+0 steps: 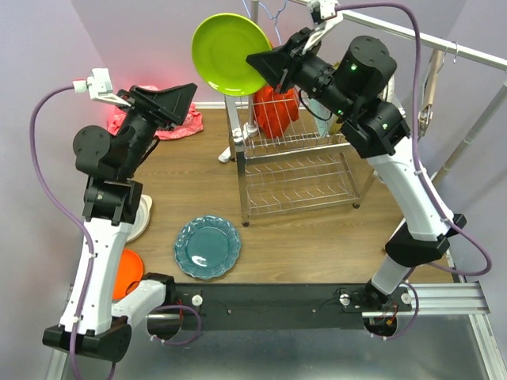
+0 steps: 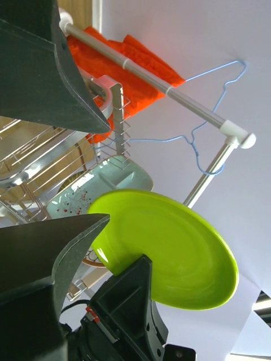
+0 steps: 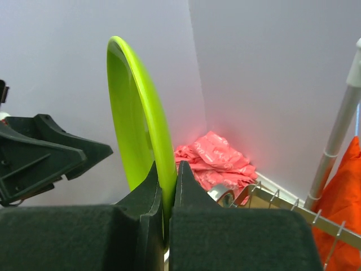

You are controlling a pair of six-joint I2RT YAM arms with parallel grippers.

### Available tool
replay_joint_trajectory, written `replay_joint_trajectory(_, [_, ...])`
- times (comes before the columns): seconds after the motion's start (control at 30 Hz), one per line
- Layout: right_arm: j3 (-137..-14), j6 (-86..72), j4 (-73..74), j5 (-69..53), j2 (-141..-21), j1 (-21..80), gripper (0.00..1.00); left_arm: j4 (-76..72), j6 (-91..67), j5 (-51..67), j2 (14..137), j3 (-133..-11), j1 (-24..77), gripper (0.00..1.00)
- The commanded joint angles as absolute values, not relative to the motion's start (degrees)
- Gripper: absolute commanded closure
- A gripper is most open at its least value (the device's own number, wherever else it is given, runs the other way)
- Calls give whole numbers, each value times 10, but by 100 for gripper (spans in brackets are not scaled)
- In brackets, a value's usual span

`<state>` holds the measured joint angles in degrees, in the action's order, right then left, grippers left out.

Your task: Load the plates into the dish rack

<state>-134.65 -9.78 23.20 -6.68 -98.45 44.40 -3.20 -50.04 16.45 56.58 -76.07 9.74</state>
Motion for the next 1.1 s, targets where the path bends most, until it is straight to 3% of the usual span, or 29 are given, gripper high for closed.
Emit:
replay_joint_trajectory(0.0, [-1361, -34, 211, -35, -943, 443, 99, -4, -440, 125, 522, -773, 96, 30])
replay_joint_trajectory(0.4, [-1267, 21, 212, -3, -878, 443, 100, 93, -348, -50, 406, -737, 95, 12])
replay_joint_trajectory(0.73, [-1242, 63, 217, 60, -864, 444, 100, 119, -347, -105, 341, -684, 95, 11])
replay_joint_trajectory(1.07, [-1328, 137, 270, 203, -927, 492, 100, 136, -338, -120, 325, -661, 95, 11])
